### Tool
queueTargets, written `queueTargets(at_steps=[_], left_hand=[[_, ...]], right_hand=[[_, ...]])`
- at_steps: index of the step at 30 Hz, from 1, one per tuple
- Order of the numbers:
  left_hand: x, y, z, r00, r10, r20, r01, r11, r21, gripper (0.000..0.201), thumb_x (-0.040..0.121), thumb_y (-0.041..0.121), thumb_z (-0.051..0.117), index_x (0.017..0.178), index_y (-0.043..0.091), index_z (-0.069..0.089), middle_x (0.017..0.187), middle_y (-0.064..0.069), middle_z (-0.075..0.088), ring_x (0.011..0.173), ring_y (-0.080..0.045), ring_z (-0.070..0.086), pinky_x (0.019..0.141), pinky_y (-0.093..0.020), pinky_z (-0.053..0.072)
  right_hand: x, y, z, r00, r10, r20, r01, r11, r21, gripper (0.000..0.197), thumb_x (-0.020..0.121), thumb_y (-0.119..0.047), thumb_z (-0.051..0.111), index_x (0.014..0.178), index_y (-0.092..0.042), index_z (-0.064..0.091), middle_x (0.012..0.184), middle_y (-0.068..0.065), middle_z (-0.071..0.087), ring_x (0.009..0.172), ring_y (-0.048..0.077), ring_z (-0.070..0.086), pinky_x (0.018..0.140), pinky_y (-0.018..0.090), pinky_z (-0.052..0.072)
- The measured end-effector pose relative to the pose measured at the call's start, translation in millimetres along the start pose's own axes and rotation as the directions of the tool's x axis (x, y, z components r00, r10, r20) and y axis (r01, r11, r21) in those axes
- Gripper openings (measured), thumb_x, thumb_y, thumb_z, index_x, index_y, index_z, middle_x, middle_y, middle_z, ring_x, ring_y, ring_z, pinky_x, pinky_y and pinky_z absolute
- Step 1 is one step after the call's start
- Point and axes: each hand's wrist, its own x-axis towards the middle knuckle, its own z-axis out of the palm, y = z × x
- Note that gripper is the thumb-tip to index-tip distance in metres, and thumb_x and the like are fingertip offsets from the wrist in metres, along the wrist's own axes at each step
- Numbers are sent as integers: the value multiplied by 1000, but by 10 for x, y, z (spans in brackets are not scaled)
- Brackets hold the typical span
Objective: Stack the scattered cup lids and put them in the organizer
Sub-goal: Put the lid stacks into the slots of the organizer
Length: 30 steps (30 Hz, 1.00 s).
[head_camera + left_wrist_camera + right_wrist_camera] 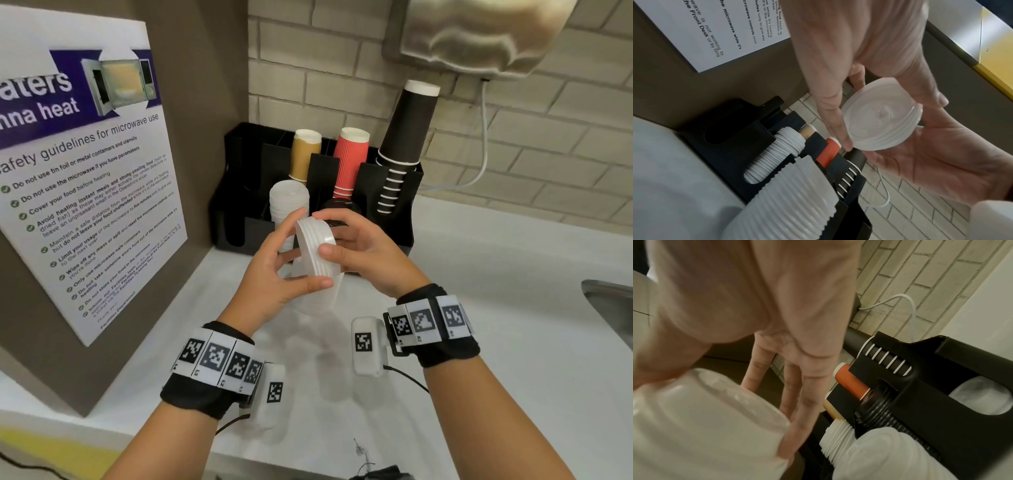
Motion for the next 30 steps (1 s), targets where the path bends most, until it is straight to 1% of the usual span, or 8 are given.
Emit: queueTargets(at_steps=[3,7,11,14,20,24,27,30], left_hand=[[0,29,17,1000,5,-26,-5,1000,9,100,58,30,84,144,41,37,147,9,42,127,-16,52,102,-49,48],[21,41,3,1000,0,19,0,1000,30,103,59,29,85,147,39,34,149,8,40,129,-17,51,102,-53,47],[50,39,9,998,2,57,-4,999,47,105,58,33,92,145,45,35,149,10,40,128,-13,51,101,-51,48],[60,30,18,999,3,46,-5,999,41,103,55,38,88,144,47,36,148,12,40,128,-13,51,100,-51,49],[97,-9,32,999,-5,41,3,999,39,105,57,33,91,145,46,35,150,13,37,131,-18,49,101,-52,48],[146,-21,51,998,8,56,-7,1000,-1,104,57,26,87,143,48,33,149,13,35,133,-16,46,100,-41,51],[197,-17,33,999,26,47,-25,1000,-15,102,54,31,84,135,58,29,150,15,32,136,-11,41,106,-36,44],[243,-30,-101,999,27,-43,-28,999,-45,97,55,24,82,130,59,30,152,12,32,135,-9,42,101,-24,44]], right_hand=[[-7,-4,-12,1000,-12,0,12,1000,-13,63,71,-37,75,129,-26,54,120,7,65,108,23,65,90,56,52],[-17,5,-71,999,-35,4,35,998,-43,64,71,-26,79,129,-22,54,121,5,64,110,18,63,95,45,52],[-16,14,-96,999,-52,-7,52,998,-41,64,70,-26,78,129,-21,55,120,4,65,109,17,64,94,37,53],[-9,27,-102,998,-56,-11,56,998,-38,64,70,-26,78,129,-22,55,121,2,65,110,15,64,95,34,53],[27,76,-80,997,-76,-32,73,994,-83,59,70,-20,81,123,-27,55,119,-4,63,110,6,61,87,19,52],[78,110,-102,995,-94,-40,90,991,-103,56,75,-12,80,122,-28,54,118,-4,63,107,4,61,86,19,52],[157,98,-232,994,-105,-36,101,990,-101,57,74,-13,80,123,-25,54,120,0,63,107,10,63,86,26,54],[307,94,-598,975,-133,-180,109,984,-140,57,70,-19,83,118,-30,57,120,0,62,109,16,62,86,33,56]])
